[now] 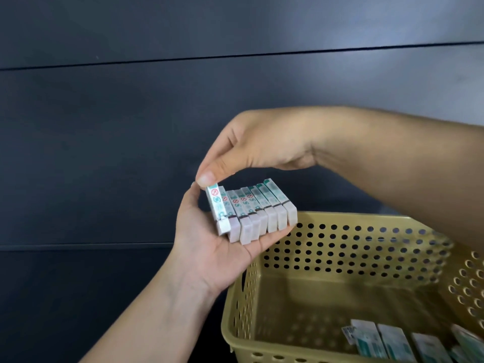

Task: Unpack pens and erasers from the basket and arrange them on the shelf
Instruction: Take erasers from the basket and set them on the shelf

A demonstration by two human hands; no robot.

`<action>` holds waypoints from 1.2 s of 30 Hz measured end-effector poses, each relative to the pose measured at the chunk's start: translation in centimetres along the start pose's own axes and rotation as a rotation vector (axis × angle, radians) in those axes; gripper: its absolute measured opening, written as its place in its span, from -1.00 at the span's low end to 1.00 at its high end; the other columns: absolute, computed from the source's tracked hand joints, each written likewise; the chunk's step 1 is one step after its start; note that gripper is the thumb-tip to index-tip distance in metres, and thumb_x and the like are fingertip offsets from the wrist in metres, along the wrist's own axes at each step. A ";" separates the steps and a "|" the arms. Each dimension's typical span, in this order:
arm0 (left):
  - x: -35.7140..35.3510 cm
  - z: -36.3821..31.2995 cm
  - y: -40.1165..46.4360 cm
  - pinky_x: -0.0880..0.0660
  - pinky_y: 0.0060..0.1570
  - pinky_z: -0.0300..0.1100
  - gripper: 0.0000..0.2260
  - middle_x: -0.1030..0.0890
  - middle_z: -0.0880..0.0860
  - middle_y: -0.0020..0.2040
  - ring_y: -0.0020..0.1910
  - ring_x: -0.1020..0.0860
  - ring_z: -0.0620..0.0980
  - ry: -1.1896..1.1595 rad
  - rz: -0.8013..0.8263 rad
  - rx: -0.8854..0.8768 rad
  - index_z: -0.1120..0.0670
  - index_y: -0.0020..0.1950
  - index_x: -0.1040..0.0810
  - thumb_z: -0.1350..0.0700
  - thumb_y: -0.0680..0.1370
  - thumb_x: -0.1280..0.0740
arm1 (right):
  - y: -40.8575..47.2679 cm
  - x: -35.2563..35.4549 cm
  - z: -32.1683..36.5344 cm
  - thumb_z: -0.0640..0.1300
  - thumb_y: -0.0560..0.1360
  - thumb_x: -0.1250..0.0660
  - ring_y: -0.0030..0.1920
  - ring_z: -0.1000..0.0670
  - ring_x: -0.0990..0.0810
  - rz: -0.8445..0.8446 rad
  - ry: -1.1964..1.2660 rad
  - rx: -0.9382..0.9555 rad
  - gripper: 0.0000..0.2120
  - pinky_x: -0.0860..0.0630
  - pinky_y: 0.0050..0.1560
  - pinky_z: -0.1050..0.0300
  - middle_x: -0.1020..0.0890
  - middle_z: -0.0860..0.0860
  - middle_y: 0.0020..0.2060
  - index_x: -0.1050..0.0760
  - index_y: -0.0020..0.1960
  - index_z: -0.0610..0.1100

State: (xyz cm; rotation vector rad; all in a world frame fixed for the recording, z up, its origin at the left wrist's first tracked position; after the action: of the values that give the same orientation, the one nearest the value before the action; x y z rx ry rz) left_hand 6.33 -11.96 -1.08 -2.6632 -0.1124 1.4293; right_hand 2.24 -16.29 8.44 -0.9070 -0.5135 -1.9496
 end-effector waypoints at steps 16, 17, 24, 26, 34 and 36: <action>-0.5 0.2 0.0 -0.47 -0.03 0.28 -0.19 -0.57 0.42 0.01 0.05 -0.53 0.43 -0.076 0.017 -0.022 0.35 0.09 -0.46 -0.42 0.41 -0.09 | 0.9 -1.0 -2.7 -0.07 0.45 -0.33 -0.12 -0.03 -0.56 0.151 0.075 -0.104 -0.64 -0.48 0.14 -0.04 -0.62 -0.14 -0.07 -0.54 0.13 -0.30; -0.5 0.2 -0.1 -0.48 -0.03 0.27 -0.20 -0.58 0.42 0.01 0.05 -0.54 0.42 -0.078 0.021 -0.021 0.35 0.08 -0.47 -0.42 0.41 -0.10 | 1.0 -1.1 -2.8 -0.07 0.44 -0.34 -0.13 -0.03 -0.56 0.147 0.073 -0.098 -0.65 -0.49 0.12 -0.04 -0.62 -0.14 -0.09 -0.55 0.11 -0.29; -0.6 0.2 -0.4 -0.51 -0.13 0.27 -0.23 -0.56 0.42 0.05 0.03 -0.54 0.43 -0.092 0.011 -0.007 0.32 0.21 -0.41 -0.38 0.43 -0.11 | -0.7 0.9 -1.9 0.04 0.38 -0.39 -0.13 0.17 -0.56 -0.274 -0.102 0.111 -0.85 -0.48 0.04 0.25 -0.64 0.08 -0.14 -0.57 -0.13 -0.01; -0.7 0.3 -0.6 -0.50 -0.15 0.31 -0.24 -0.55 0.43 0.05 0.00 -0.54 0.45 -0.084 -0.010 0.007 0.32 0.27 -0.35 -0.34 0.43 -0.17 | -2.6 2.6 -2.1 0.09 0.35 -0.37 -0.21 0.21 -0.53 -0.414 -0.089 0.147 -0.79 -0.46 -0.06 0.32 -0.62 0.10 -0.22 -0.57 -0.16 -0.05; -2.9 1.8 -2.6 -0.45 -0.22 0.35 -0.37 -0.59 0.40 -0.03 -0.08 -0.59 0.37 -0.013 0.006 0.026 0.37 0.12 -0.41 -0.14 0.33 -0.30 | -9.9 1.3 -7.0 0.30 0.09 -0.23 -0.06 0.17 -0.62 -0.293 0.258 -0.170 -0.48 -0.53 0.03 0.18 -0.67 0.13 -0.10 -0.59 -0.08 0.05; -3.8 2.4 -3.3 -0.46 -0.20 0.34 -0.42 -0.60 0.38 -0.03 -0.08 -0.61 0.32 0.011 0.048 0.028 0.38 0.09 -0.44 -0.14 0.40 -0.26 | -11.0 -0.1 -5.8 0.28 0.23 -0.18 0.04 0.18 -0.59 -0.224 0.253 -0.092 -0.48 -0.48 0.17 0.14 -0.66 0.14 -0.01 -0.58 0.04 0.02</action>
State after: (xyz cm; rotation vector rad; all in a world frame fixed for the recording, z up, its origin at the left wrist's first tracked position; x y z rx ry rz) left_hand 2.16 -8.97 1.22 -2.6680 -0.0276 1.4194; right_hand -9.47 -14.39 4.65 -0.6671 -0.3924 -2.2689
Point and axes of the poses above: each hand's wrist, its own y-axis towards the middle knuckle, its own x-axis out of the back of the hand, z = x × y, the point moved 4 cm from there along y, towards the middle knuckle
